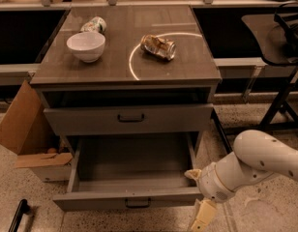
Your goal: Close middle drawer
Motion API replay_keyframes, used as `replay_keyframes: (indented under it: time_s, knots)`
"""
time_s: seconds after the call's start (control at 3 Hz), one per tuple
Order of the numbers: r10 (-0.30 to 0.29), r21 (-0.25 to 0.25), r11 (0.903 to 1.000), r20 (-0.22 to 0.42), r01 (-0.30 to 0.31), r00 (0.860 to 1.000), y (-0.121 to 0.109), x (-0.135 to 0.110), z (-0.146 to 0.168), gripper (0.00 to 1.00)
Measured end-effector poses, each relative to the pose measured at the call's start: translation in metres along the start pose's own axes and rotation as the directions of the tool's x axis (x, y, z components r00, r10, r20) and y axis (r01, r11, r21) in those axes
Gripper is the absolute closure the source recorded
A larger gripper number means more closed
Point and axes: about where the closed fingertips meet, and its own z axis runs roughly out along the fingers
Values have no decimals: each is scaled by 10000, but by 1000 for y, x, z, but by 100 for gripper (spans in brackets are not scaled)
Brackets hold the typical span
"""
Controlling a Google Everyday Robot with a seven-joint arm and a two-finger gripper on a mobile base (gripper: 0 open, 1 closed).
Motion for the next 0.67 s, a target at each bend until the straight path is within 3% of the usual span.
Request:
replay_keyframes:
  time_s: [0.67]
  knots:
    - [-1169,129,9931,371,1165,9925,-4,31,41,42]
